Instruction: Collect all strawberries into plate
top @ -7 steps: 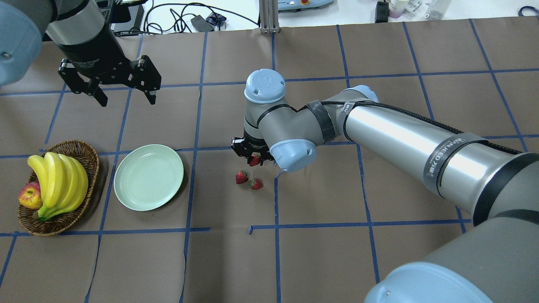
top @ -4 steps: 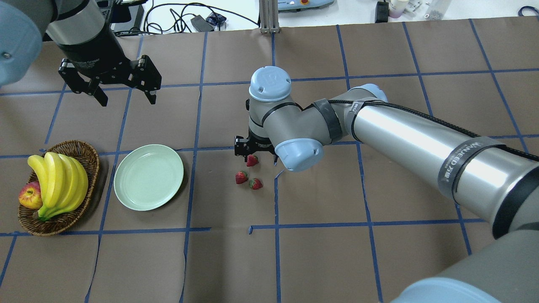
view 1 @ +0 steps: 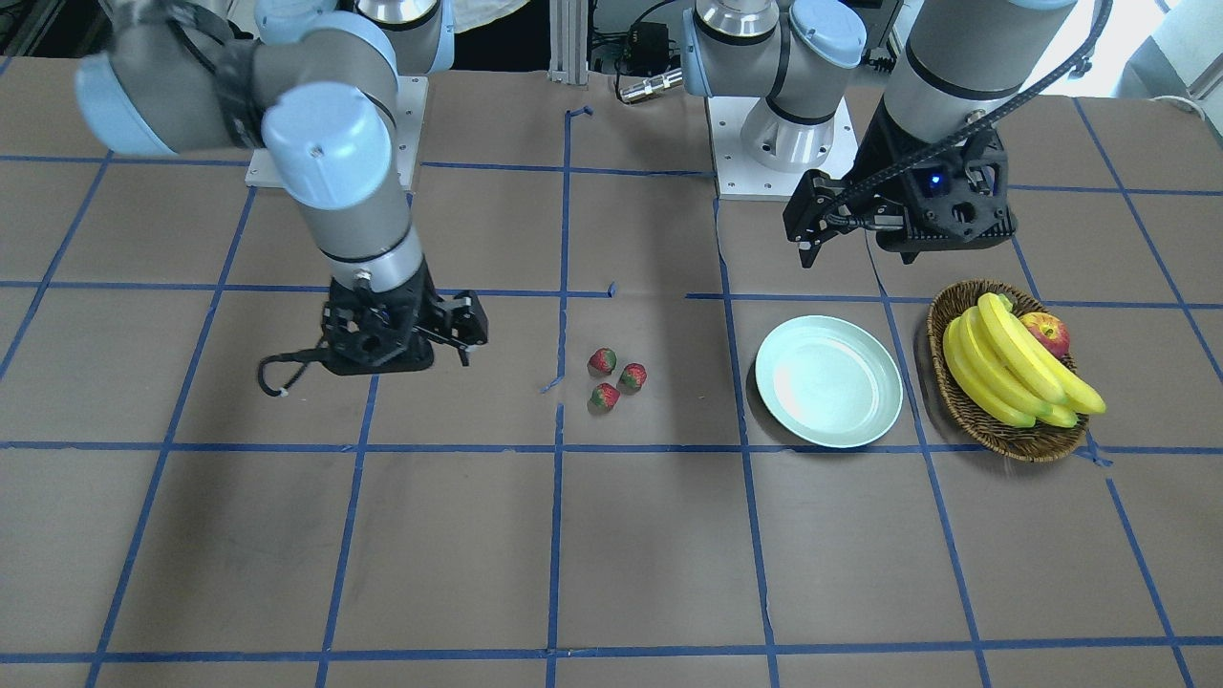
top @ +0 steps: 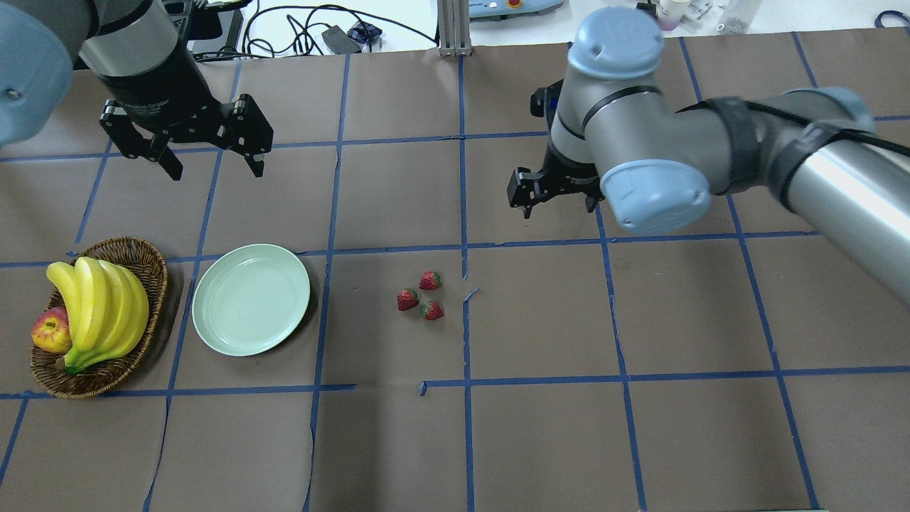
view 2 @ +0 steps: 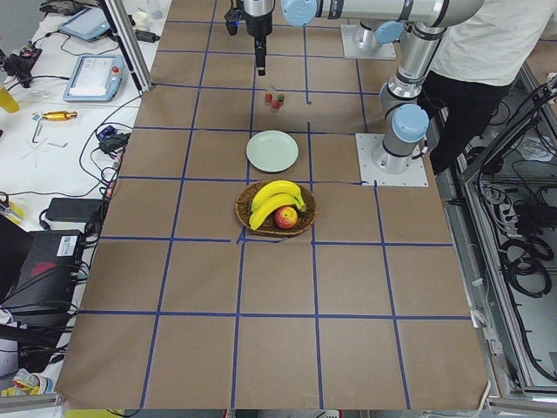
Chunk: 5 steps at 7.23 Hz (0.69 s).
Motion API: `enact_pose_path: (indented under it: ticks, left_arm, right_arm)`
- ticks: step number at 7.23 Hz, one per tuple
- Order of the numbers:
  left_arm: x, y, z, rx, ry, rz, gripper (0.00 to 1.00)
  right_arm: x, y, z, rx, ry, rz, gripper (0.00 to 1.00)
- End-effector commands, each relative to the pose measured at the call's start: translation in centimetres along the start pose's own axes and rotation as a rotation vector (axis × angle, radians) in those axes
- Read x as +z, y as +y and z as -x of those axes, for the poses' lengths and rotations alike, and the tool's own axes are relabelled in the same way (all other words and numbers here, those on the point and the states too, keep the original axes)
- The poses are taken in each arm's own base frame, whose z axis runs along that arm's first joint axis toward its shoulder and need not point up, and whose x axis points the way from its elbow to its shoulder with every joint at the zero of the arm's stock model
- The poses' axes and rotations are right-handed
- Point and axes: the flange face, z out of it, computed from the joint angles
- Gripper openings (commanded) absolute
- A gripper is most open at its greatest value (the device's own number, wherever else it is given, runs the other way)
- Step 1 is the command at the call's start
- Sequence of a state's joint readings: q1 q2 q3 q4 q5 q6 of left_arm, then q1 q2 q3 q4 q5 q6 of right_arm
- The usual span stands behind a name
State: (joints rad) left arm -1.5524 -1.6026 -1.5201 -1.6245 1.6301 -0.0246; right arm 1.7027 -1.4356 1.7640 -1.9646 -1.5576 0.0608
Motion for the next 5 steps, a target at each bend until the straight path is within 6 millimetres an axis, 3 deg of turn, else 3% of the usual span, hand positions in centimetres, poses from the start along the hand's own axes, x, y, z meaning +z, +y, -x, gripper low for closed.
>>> enact_pose_path:
  ticks: [1,2,5]
  left_arm:
    - [0.2,-0.1,0.1,-0.003,-0.001,0.004,1.00]
    - [0.1,-0.1,0.0,-0.001,-0.001,0.002,1.00]
    - [0.5,-0.3,-0.1,-0.002,0.001,0.009,1.00]
  right_arm:
    - [-11.6,1.5,-3.1,0.022,0.051,-0.030,1.00]
    - [-15.5,1.9,-3.2,0.024,0.056,0.044,1.00]
    - [-16.3,2.4,-3.0,-0.006,0.045,0.063,1.00]
